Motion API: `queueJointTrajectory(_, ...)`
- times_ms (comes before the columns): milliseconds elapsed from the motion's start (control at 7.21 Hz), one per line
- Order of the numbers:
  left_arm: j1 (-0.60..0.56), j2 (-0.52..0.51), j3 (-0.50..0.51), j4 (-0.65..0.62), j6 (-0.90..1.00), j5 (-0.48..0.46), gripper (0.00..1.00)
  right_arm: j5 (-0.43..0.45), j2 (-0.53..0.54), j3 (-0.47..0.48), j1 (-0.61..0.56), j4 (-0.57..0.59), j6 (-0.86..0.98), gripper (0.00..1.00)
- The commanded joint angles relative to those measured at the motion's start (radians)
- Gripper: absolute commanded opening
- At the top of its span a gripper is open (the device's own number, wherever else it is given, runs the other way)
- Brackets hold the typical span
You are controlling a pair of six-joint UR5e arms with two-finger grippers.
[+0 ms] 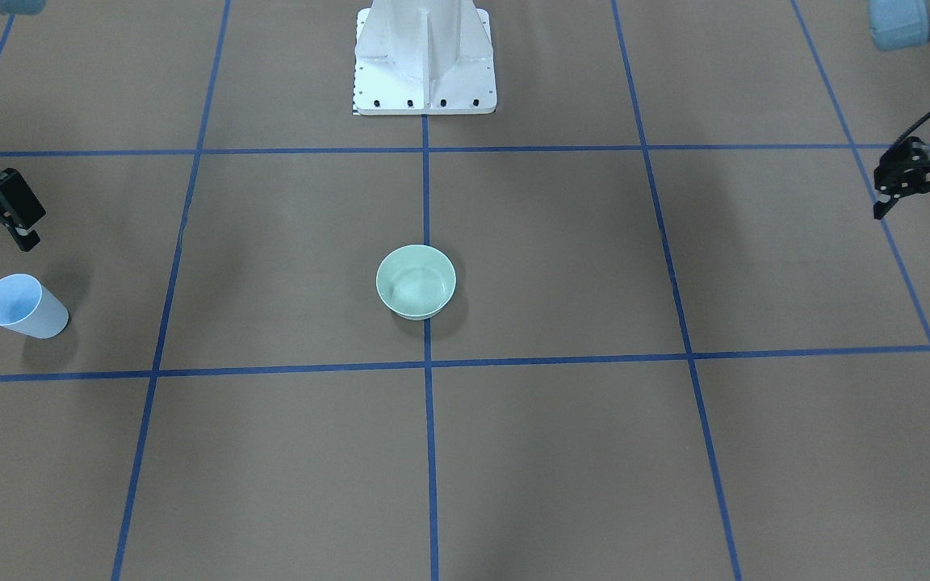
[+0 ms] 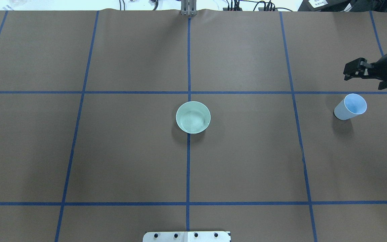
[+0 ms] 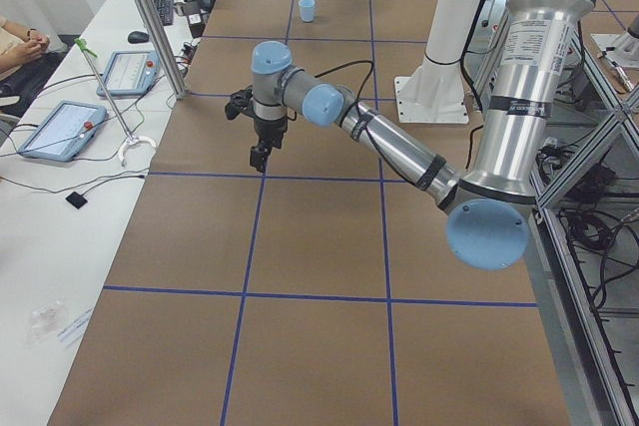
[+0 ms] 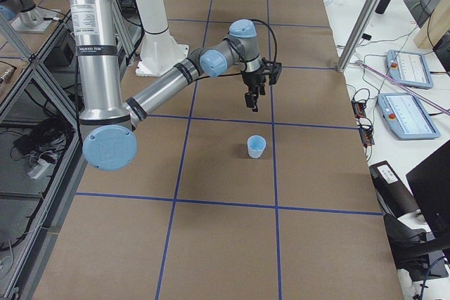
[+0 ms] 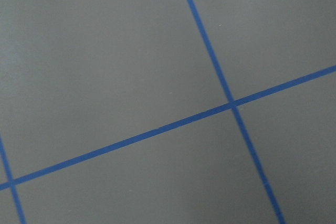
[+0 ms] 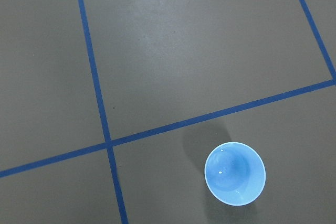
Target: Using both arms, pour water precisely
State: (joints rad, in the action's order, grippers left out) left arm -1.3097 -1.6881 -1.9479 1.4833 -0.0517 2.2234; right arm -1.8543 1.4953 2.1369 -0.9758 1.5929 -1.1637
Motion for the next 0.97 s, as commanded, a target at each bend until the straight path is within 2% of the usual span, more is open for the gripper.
queueJointTrajectory(0,-0.066,0.024,0.053,0.002,0.105,0.039,1.00,0.323,0.011,0.008,0.205,0.009,-0.198,1.00)
queueJointTrajectory(277,-0.063,0.024,0.053,0.000,0.098,0.042,1.00,0.607,0.037,-0.018,0.381,0.039,-0.412,1.00)
queueJointTrajectory(416,-0.062,0.024,0.053,0.000,0.096,0.042,1.00,0.712,0.037,-0.064,0.434,0.083,-0.507,1.00)
queueJointTrajectory(693,-0.062,0.024,0.053,0.000,0.095,0.044,1.00,0.832,0.014,-0.209,0.491,0.101,-0.650,1.00)
queueJointTrajectory(832,-0.062,0.024,0.053,0.000,0.095,0.056,1.00,0.854,0.010,-0.236,0.496,0.101,-0.654,1.00)
